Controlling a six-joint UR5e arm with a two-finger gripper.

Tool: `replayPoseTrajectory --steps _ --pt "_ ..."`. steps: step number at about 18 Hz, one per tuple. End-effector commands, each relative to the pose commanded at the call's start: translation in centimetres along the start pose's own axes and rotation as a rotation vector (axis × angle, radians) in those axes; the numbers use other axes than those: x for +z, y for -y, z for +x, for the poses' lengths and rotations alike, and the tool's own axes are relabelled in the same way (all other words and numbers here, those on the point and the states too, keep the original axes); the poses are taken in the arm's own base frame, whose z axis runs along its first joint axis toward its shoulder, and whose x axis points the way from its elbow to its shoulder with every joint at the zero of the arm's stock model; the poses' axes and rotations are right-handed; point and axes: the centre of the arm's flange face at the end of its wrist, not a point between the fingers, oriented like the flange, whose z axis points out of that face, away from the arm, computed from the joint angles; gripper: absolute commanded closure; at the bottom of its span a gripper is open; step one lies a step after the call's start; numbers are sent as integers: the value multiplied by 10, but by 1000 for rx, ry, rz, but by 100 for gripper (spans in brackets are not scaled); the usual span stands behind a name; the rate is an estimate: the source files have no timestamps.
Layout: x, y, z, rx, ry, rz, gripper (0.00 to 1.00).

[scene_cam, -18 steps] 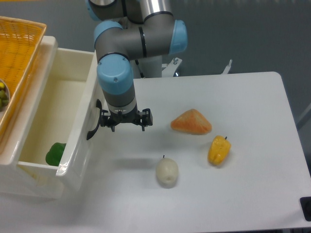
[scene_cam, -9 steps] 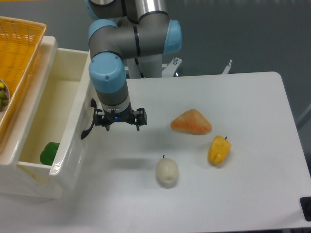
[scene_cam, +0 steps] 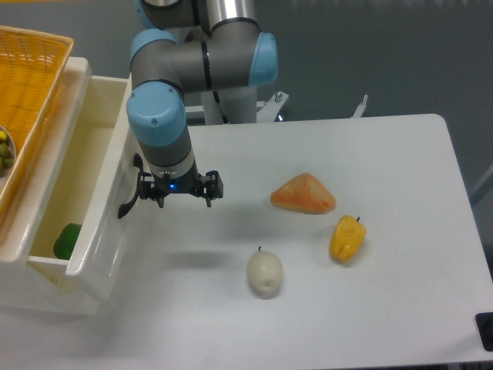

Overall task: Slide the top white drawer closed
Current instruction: 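Push the drawer front with the gripper, sliding the drawer into the cabinet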

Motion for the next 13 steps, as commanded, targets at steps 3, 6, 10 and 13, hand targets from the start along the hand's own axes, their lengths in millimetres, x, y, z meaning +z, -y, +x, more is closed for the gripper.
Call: replayPoseTrajectory --steps 3,6,10,13 --pt "-1 -1 10 -11 2 1 0" --pt "-1 0 12 -9 0 3 0" --pt "-1 -2 26 14 -1 5 0" --pt "-2 -3 36 18 1 6 0"
